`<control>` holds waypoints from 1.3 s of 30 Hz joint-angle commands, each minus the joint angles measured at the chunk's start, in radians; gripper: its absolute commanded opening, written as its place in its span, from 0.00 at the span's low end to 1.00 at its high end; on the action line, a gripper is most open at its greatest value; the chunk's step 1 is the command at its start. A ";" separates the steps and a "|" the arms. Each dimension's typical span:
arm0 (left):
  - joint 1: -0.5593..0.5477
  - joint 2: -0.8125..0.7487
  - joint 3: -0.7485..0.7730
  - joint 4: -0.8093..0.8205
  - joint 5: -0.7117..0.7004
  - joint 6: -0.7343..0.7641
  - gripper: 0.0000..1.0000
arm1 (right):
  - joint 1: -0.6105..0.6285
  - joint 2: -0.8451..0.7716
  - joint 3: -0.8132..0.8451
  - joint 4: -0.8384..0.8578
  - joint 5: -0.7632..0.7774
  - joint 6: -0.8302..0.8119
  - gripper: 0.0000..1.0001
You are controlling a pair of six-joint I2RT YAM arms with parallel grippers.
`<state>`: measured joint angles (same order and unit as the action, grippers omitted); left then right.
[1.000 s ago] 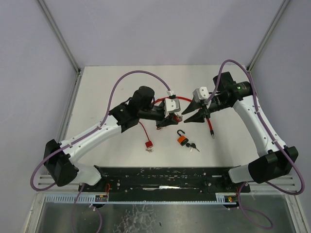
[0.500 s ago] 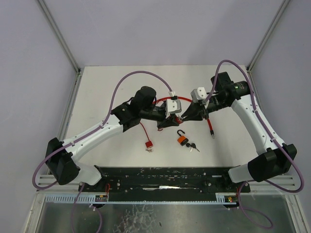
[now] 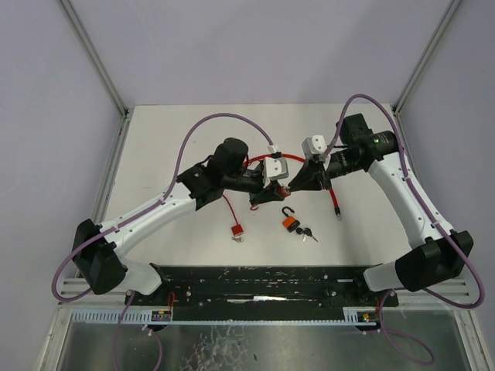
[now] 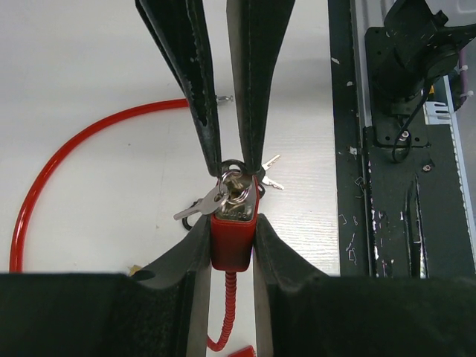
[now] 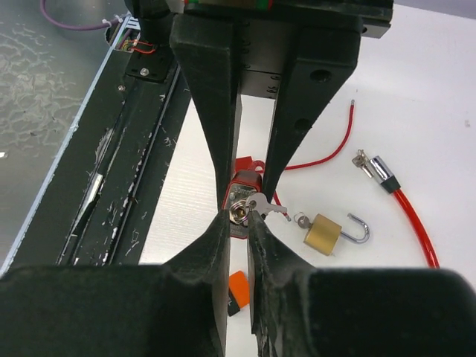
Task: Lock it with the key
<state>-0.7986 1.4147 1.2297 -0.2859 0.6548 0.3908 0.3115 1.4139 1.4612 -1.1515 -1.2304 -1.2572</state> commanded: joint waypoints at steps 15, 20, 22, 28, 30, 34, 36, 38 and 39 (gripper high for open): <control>0.090 -0.110 -0.083 0.271 -0.137 -0.365 0.00 | -0.170 -0.114 -0.195 0.494 -0.089 0.823 0.44; 0.172 -0.076 0.011 0.277 -0.197 -0.612 0.00 | -0.196 -0.183 -0.457 1.020 -0.080 1.408 0.44; 0.199 -0.061 0.038 0.287 -0.198 -0.690 0.00 | -0.209 -0.192 -0.520 1.193 -0.062 1.594 0.44; 0.216 -0.064 0.044 0.397 -0.254 -0.803 0.00 | -0.230 -0.185 -0.688 1.614 0.080 2.130 0.65; 0.215 -0.069 0.034 0.453 -0.278 -0.828 0.00 | -0.230 -0.179 -0.750 1.775 0.122 2.295 0.69; 0.215 -0.072 0.012 0.545 -0.315 -0.868 0.00 | -0.230 -0.170 -0.820 1.865 0.175 2.432 0.73; 0.216 -0.070 -0.003 0.599 -0.326 -0.901 0.00 | -0.230 -0.171 -0.840 1.870 0.188 2.445 0.74; 0.216 -0.062 -0.011 0.650 -0.323 -0.937 0.00 | -0.230 -0.172 -0.861 1.896 0.191 2.459 0.74; 0.216 -0.055 -0.013 0.672 -0.315 -0.951 0.00 | -0.230 -0.173 -0.870 1.913 0.187 2.458 0.74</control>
<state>-0.5823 1.3560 1.2312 0.1753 0.3653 -0.4694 0.0841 1.2526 0.6109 0.5907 -1.0733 1.0767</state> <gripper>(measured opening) 0.193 0.741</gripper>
